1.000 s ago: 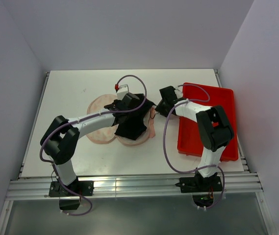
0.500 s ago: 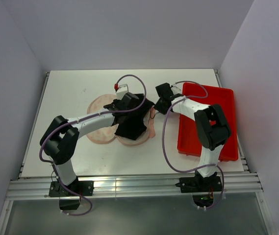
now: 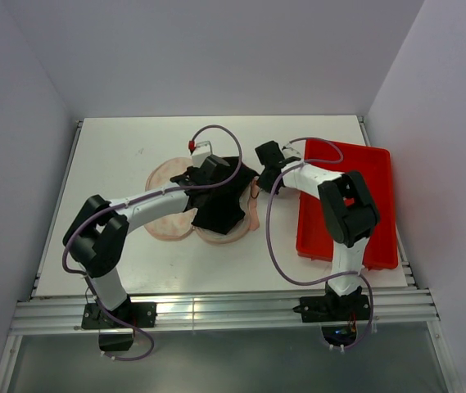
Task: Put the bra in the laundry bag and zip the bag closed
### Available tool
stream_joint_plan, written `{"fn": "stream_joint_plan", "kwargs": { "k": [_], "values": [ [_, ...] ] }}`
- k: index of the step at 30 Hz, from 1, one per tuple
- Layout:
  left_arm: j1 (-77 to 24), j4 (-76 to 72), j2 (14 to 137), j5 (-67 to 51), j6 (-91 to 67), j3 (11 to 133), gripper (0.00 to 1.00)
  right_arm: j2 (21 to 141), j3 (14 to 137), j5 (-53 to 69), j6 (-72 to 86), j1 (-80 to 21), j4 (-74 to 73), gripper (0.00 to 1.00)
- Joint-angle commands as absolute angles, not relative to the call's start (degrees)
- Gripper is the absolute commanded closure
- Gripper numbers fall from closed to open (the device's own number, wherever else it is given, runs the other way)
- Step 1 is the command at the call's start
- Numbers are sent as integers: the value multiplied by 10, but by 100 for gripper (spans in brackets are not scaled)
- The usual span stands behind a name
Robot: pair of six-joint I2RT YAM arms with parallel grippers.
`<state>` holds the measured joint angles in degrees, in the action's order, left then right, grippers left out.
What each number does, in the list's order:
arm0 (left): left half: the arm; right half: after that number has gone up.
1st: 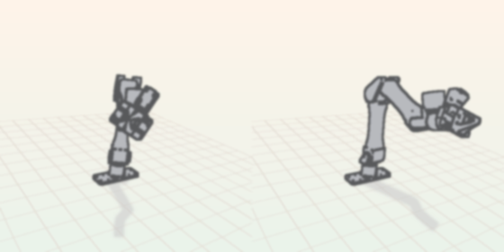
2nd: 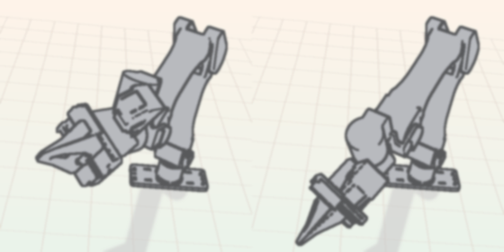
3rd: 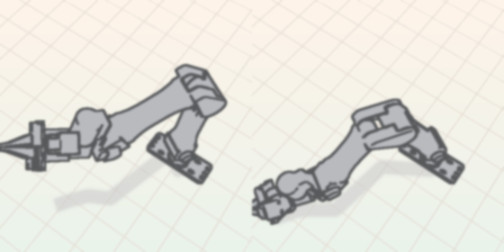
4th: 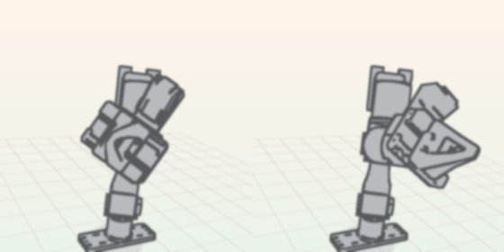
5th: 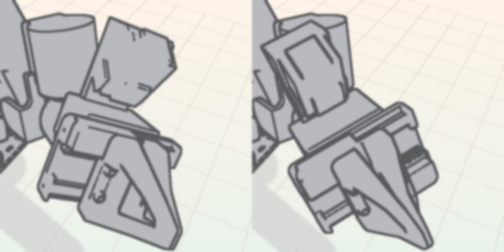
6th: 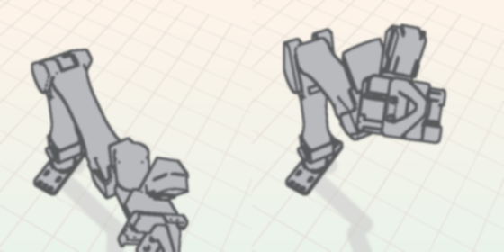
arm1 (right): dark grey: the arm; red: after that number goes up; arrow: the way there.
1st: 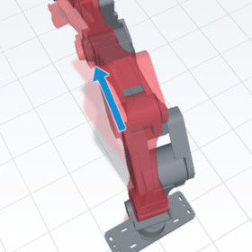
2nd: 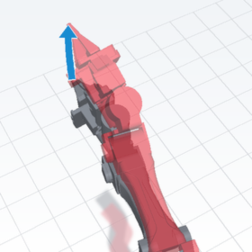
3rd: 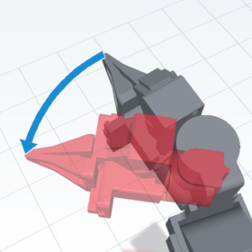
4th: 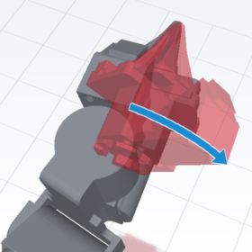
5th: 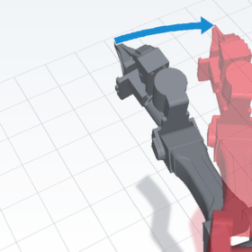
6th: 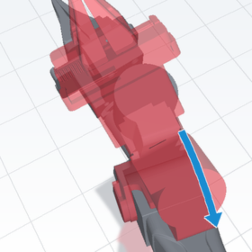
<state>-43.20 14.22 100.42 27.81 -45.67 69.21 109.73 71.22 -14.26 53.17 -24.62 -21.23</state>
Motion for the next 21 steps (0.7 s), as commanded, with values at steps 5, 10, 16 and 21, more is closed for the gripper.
{"fn": "stream_joint_plan", "kwargs": {
  "k": [5, 10, 16, 21],
  "values": [
    [-427, 127, 971, 276, -447, 684, 43, 1107, 755, -171, 544, -250, -222, 67],
    [-426, 127, 972, 274, -447, 683, 43, 1121, 766, -172, 544, -250, -228, 67],
    [-425, 127, 971, 273, -447, 683, 43, 1124, 765, -178, 545, -250, -235, 67],
    [-425, 126, 974, 270, -449, 684, 42, 1127, 762, -184, 546, -250, -236, 67]
  ]
}}
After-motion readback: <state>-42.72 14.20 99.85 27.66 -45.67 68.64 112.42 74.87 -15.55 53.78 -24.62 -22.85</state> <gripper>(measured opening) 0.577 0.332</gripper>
